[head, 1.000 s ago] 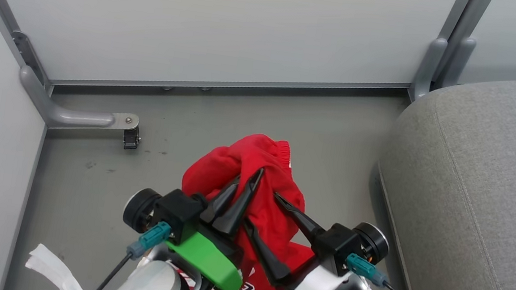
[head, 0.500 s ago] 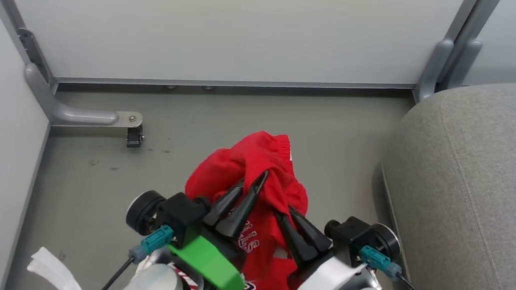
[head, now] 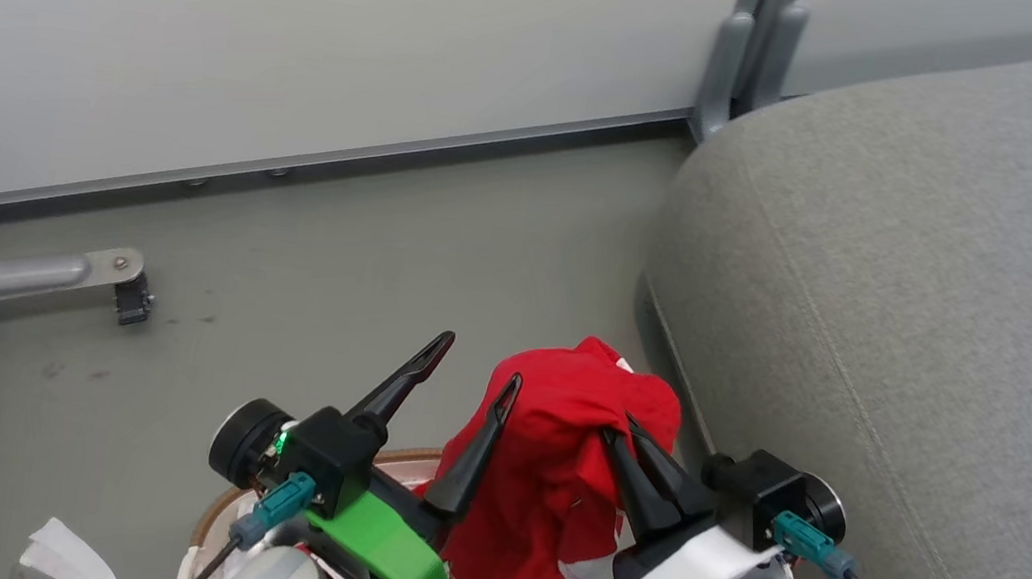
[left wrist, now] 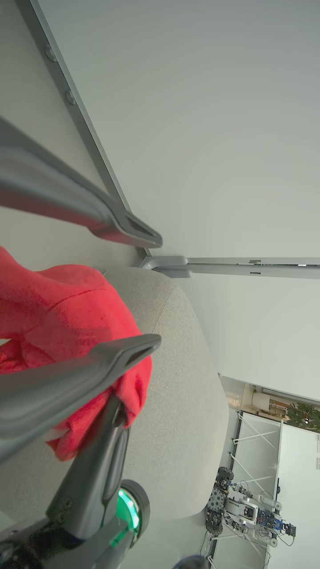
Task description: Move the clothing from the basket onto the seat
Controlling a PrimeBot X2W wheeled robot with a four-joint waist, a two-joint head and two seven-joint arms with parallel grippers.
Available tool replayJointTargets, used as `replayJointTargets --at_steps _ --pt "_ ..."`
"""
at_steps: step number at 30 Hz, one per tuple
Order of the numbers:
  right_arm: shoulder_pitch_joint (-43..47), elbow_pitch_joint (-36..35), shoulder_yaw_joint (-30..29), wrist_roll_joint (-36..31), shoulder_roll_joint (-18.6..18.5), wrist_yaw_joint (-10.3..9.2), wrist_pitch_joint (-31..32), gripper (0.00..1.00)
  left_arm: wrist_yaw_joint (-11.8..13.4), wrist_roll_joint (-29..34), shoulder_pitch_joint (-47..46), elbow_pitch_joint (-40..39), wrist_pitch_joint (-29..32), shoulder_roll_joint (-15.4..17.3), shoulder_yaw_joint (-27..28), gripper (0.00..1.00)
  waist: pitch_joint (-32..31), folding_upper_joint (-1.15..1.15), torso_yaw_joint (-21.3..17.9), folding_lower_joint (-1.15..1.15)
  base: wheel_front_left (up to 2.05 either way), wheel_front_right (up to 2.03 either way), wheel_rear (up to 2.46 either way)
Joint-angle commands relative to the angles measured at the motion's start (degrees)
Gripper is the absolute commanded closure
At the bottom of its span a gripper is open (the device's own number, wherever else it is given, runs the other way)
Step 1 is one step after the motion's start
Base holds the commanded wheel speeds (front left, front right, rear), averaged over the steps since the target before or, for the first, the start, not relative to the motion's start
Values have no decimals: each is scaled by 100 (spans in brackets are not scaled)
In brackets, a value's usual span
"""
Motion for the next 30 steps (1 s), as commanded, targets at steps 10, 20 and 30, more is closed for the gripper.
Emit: replayJointTargets --at_steps 10,20,30 --pt "385 -218 -534 -222 -16 -6 -29 100 7 87 65 -6 3 79 -39 0 321 0 -1645 0 0 0 0" --pt "393 -385 -1409 -677 -235 -6 -28 100 7 2 -190 98 3 266 -409 0 609 0 -1762 0 0 0 0" --pt "-1133 -10 -1920 -873 -1109 -7 -29 100 7 71 -269 21 3 591 -443 0 1110 0 -1785 0 0 0 0"
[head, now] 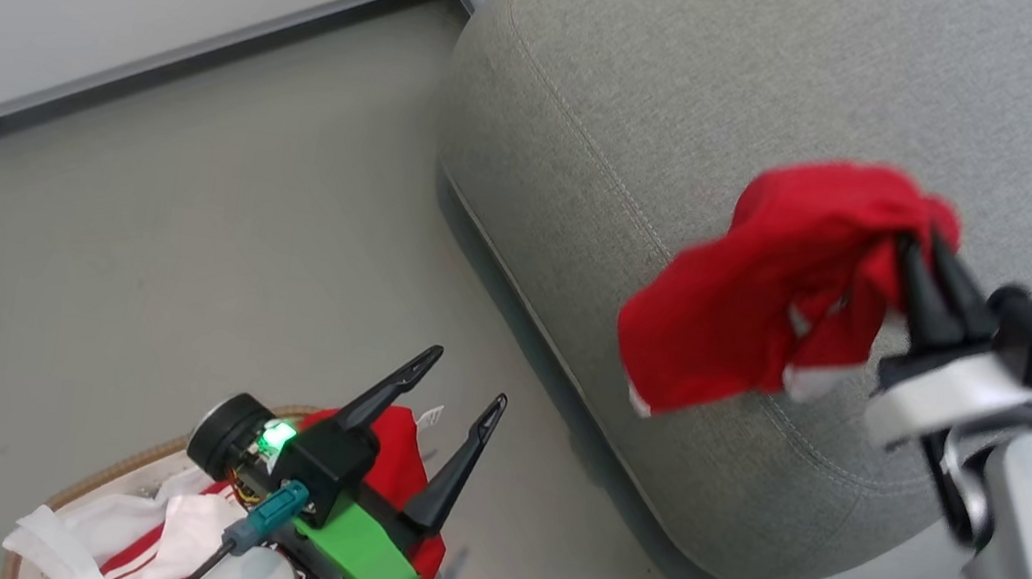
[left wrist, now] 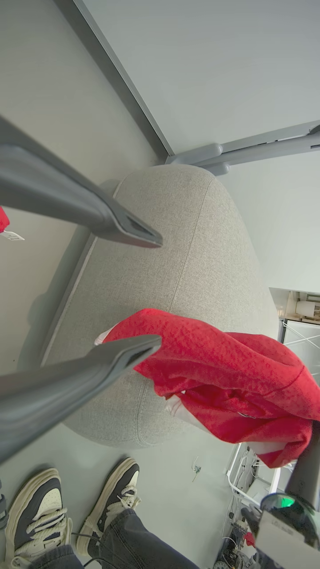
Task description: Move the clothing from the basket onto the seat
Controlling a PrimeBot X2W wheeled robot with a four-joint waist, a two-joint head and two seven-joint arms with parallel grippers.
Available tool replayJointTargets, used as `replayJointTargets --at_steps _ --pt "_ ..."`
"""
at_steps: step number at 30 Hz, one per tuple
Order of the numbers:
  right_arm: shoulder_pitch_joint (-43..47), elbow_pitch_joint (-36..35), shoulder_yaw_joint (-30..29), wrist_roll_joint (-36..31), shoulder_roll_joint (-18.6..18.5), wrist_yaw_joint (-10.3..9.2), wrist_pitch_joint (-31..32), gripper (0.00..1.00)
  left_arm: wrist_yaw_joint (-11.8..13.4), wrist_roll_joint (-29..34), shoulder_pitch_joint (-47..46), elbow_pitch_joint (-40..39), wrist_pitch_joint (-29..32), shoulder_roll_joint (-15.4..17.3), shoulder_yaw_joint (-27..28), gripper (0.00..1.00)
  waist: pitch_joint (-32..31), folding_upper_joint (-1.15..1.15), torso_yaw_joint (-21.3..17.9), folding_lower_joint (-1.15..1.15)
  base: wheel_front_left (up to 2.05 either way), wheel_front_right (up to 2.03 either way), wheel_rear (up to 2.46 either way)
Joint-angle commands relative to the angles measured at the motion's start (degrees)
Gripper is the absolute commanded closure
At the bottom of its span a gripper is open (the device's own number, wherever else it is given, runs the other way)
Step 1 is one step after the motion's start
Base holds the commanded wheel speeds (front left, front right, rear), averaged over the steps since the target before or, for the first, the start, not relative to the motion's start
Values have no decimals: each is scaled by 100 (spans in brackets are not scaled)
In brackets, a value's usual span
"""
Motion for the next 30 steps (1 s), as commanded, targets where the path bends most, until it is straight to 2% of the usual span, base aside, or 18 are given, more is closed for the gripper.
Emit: replayJointTargets --at_steps 1,4,13,16,26,30 --pt "-309 83 -38 -13 -67 -6 -29 100 7 41 -116 -49 3 96 34 0 236 -1 -18 0 0 0 0" --pt "-995 358 -294 59 -209 -7 -29 100 7 130 -220 -141 3 240 -19 0 503 -1 80 0 0 0 0" --pt "-2574 1313 -741 -325 -691 -7 -16 100 7 95 -583 -386 3 659 -332 0 1284 -1 551 0 0 0 0" --pt "-2977 1659 -1096 -443 -814 -7 59 100 7 135 -738 -474 3 734 -391 0 1573 -1 744 0 0 0 0" --pt "-3787 2449 -2457 -1044 -933 -7 143 100 7 36 -1124 -752 3 943 -560 0 2357 -1 1363 0 0 0 0" --pt "-3748 2615 -2983 -1311 -786 -7 139 100 7 8 -1212 -749 3 911 -505 0 2523 -1 1557 0 0 0 0"
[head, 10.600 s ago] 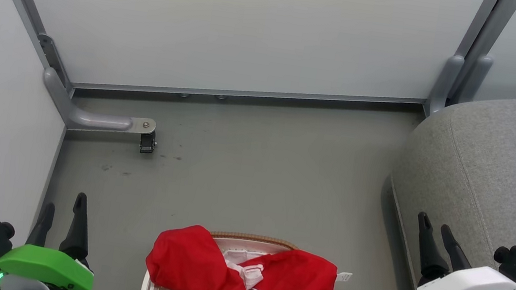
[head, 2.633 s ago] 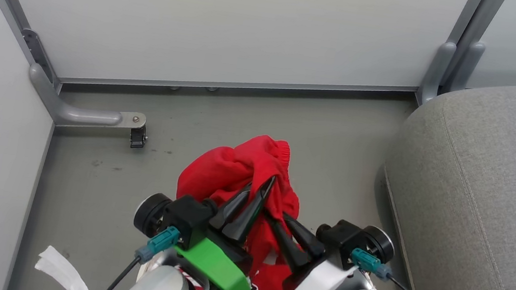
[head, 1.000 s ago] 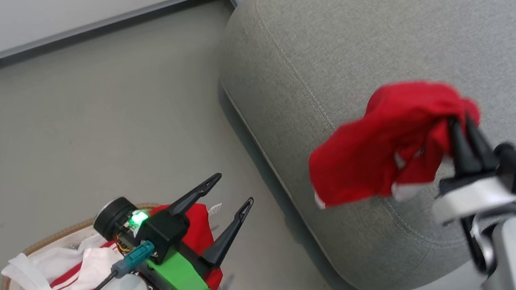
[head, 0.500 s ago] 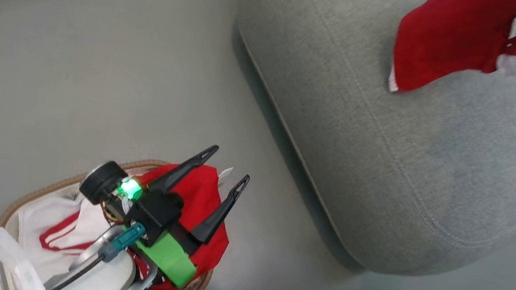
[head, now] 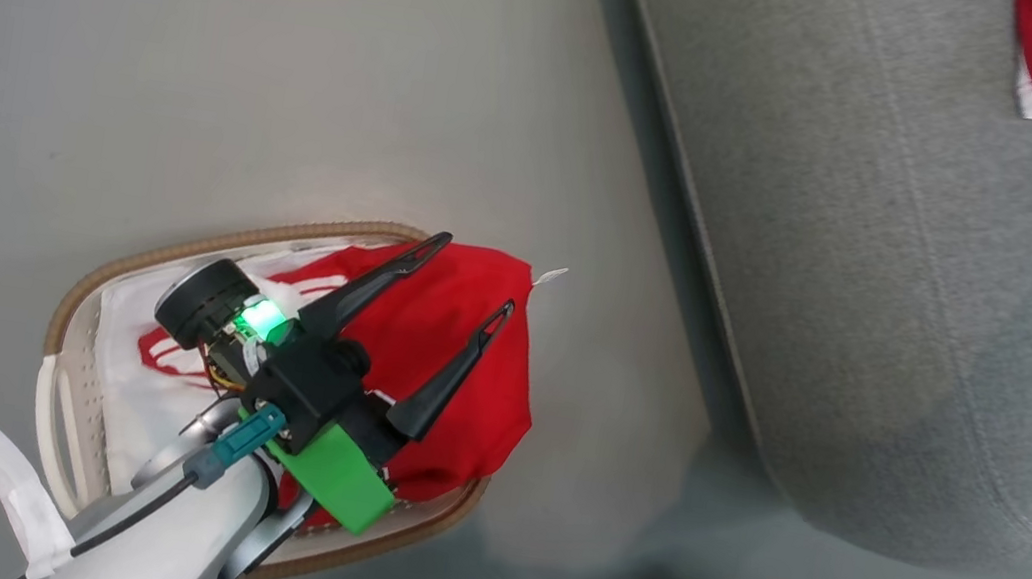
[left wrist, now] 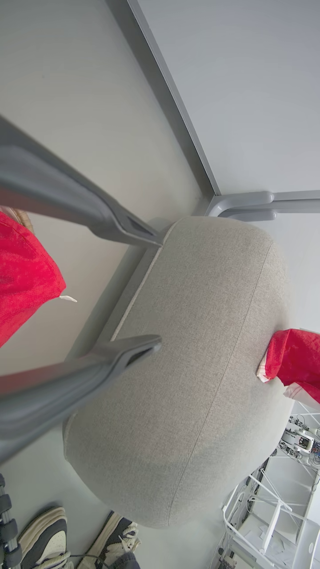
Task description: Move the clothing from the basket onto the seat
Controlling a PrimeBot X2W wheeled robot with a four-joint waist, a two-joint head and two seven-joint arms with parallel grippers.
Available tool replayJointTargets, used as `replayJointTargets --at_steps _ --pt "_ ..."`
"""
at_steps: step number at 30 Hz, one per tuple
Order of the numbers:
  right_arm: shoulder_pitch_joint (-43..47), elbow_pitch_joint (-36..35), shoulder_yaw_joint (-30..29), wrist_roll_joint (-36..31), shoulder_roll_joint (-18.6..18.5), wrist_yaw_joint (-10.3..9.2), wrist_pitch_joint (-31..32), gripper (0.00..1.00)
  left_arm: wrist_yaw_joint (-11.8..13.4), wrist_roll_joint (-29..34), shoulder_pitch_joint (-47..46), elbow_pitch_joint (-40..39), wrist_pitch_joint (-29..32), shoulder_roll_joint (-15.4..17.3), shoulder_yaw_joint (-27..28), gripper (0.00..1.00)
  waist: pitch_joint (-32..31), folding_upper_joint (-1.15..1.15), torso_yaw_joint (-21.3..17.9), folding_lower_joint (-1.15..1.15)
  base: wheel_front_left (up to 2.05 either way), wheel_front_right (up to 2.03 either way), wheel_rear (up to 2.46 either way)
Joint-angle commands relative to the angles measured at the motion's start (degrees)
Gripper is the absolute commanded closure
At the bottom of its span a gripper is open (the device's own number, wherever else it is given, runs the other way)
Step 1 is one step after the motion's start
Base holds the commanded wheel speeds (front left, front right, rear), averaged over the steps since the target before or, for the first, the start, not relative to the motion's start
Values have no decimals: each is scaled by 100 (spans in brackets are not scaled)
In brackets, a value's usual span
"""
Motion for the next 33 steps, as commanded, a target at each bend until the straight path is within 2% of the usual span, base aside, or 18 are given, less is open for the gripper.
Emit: replayJointTargets --at_steps 1,4,6,7,8,9,10,15,21,33 --pt "-8 41 -140 -127 92 -8 -33 100 7 -27 -113 5 3 27 53 0 389 0 369 -1 0 0 0" --pt "133 119 -446 -344 278 -8 -48 100 7 -46 -119 31 3 53 118 0 438 0 386 -1 0 0 0" --pt "207 169 -675 -445 483 -8 -64 76 7 -59 -79 -23 3 61 207 0 433 0 344 -1 0 0 0" --pt "253 196 -761 -511 582 -8 -71 56 7 -67 -29 -41 3 59 254 0 416 0 317 -1 0 0 0" --pt "293 195 -810 -558 650 -8 -86 53 7 -65 8 -46 3 60 290 0 397 0 295 -1 0 0 0" --pt "359 201 -895 -611 722 -8 -99 12 7 -62 51 -35 3 49 322 0 357 0 268 -1 0 0 0" --pt "437 217 -921 -679 769 -8 -115 0 7 -50 79 -25 3 28 321 0 309 0 248 -1 0 0 0" --pt "833 194 -974 -818 974 -8 -166 0 7 -21 153 51 4 -91 299 0 22 0 165 -1 0 0 0" --pt "1433 -110 -630 -733 1019 -8 -181 0 7 73 306 139 4 -236 516 0 -351 0 124 -1 0 0 0" --pt "2480 -755 283 54 1394 -8 -184 0 7 175 768 409 4 -686 1045 0 -1173 0 454 -1 0 0 0"
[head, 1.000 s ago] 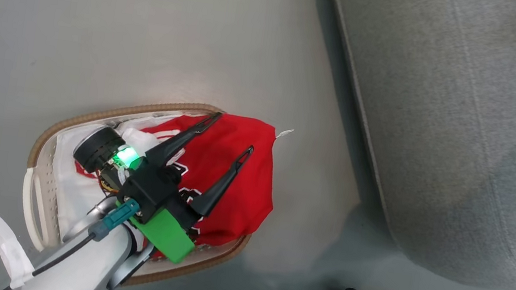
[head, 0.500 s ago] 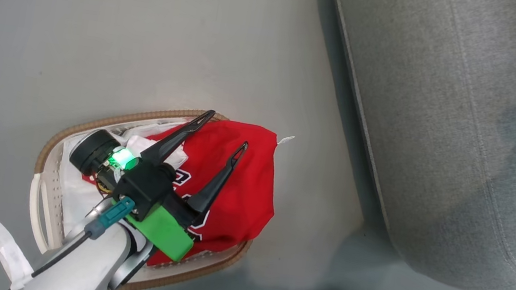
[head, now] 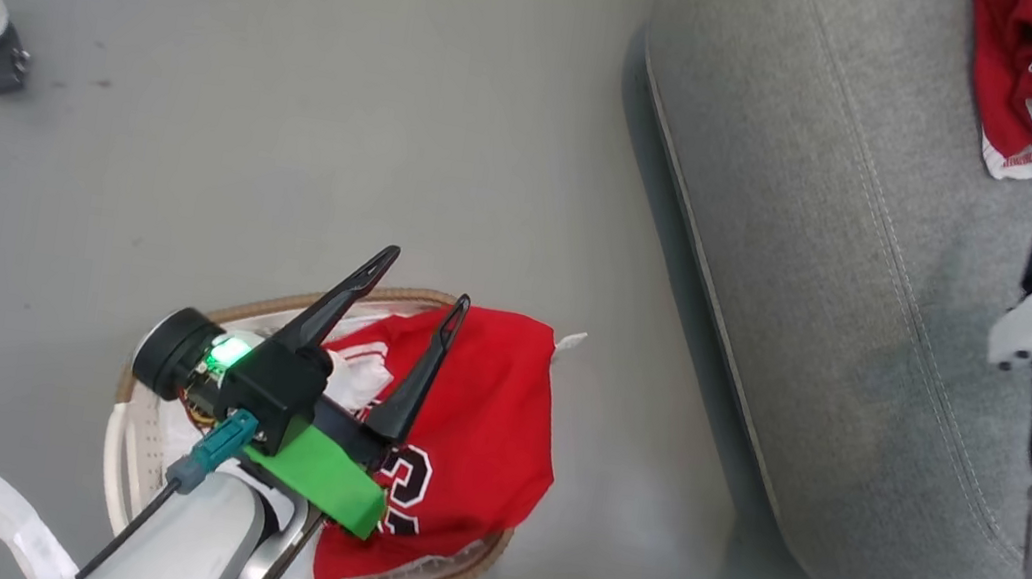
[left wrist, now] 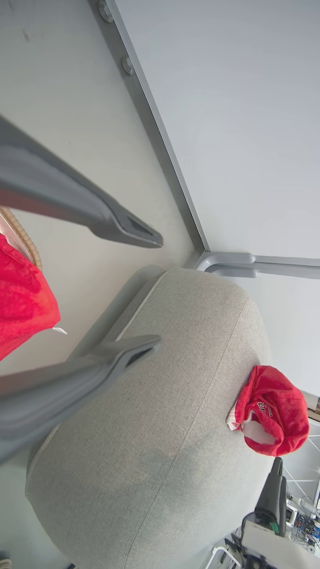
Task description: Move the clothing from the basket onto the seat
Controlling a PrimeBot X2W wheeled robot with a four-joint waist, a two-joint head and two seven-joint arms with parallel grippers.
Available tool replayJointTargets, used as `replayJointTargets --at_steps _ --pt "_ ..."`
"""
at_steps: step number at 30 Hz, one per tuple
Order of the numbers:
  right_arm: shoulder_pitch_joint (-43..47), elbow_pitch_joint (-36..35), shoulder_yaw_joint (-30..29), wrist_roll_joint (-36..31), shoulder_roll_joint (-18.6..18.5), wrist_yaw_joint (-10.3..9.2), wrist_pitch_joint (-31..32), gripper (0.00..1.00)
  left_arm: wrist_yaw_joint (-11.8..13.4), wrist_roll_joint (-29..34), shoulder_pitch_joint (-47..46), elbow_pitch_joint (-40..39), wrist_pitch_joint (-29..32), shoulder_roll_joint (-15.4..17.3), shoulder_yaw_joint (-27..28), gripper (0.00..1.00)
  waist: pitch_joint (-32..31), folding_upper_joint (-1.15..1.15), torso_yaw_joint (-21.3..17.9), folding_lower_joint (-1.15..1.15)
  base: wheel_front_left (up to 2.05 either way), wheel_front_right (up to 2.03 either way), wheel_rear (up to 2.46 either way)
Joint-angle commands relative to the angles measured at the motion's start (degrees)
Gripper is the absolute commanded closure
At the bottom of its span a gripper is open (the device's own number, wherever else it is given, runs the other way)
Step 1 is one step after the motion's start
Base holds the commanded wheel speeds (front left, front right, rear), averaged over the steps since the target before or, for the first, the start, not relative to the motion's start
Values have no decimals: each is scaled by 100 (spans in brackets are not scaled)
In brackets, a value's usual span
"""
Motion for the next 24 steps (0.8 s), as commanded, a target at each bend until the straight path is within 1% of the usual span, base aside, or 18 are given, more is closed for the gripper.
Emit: replayJointTargets --at_steps 1,3,5,10,13,17,20,24 --pt "155 -90 126 116 34 -8 -26 0 7 53 142 44 4 -57 110 0 -320 0 230 0 0 0 0" --pt "297 -254 462 280 167 -8 -26 0 7 88 242 122 3 -157 348 0 -465 0 345 0 0 0 0" --pt "393 -399 678 331 215 -8 -27 0 7 99 309 177 3 -218 517 0 -558 0 437 0 0 0 0" --pt "619 -773 1045 510 379 -8 -27 0 7 192 441 304 4 -317 1104 0 -759 0 660 0 0 0 0" --pt "740 -913 1197 612 435 -8 -28 0 7 266 503 353 3 -373 1511 0 -861 0 777 0 0 0 0" --pt "949 -1031 1420 743 478 -8 -28 0 9 356 645 496 4 -533 2098 0 -1012 0 926 0 0 0 0" --pt "1152 -1168 1530 888 485 -8 -27 0 8 439 741 532 4 -601 2436 0 -1131 0 1011 0 0 0 0" --pt "1462 -1230 1702 1075 498 -8 -27 0 8 533 943 594 4 -682 2736 0 -1297 0 1074 0 0 0 0"
